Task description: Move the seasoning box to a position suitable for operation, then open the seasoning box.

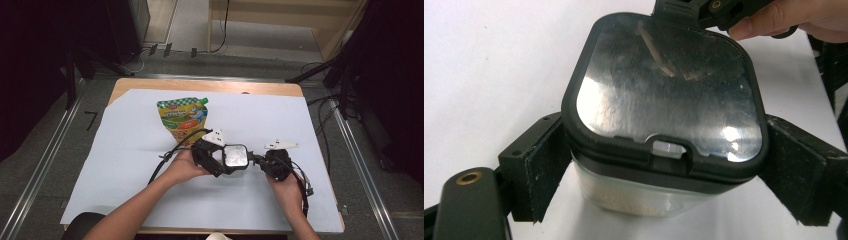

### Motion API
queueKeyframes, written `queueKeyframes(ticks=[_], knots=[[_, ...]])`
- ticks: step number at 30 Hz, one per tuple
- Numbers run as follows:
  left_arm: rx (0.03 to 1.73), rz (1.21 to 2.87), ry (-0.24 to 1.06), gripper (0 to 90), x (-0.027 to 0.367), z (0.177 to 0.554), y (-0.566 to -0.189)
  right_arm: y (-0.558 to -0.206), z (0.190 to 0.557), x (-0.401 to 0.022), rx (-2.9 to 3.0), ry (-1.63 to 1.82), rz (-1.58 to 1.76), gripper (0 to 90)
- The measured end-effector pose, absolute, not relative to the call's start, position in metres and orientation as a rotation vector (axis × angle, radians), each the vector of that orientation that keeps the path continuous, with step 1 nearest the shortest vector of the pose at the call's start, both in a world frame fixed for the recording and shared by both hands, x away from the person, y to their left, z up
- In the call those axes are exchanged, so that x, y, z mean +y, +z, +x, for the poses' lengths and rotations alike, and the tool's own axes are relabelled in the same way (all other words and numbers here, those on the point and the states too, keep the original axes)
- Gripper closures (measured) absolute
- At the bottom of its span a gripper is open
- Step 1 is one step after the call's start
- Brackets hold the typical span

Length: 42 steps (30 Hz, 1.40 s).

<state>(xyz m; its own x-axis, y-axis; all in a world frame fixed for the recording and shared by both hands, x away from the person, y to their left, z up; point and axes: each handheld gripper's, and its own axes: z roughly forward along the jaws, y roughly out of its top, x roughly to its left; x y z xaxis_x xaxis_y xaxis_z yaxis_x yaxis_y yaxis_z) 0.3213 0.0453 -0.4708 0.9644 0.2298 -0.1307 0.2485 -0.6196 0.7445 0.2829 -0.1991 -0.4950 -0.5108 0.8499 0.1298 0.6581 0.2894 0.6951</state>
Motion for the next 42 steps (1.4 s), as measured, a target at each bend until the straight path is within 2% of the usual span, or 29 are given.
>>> queueKeyframes(ticks=[42], knots=[[0.312, 2.260, -0.025, 15.2, 0.044, 0.320, -0.456, -0.487, 0.277, -0.199, 2.294, 1.105, 1.351, 90.0]])
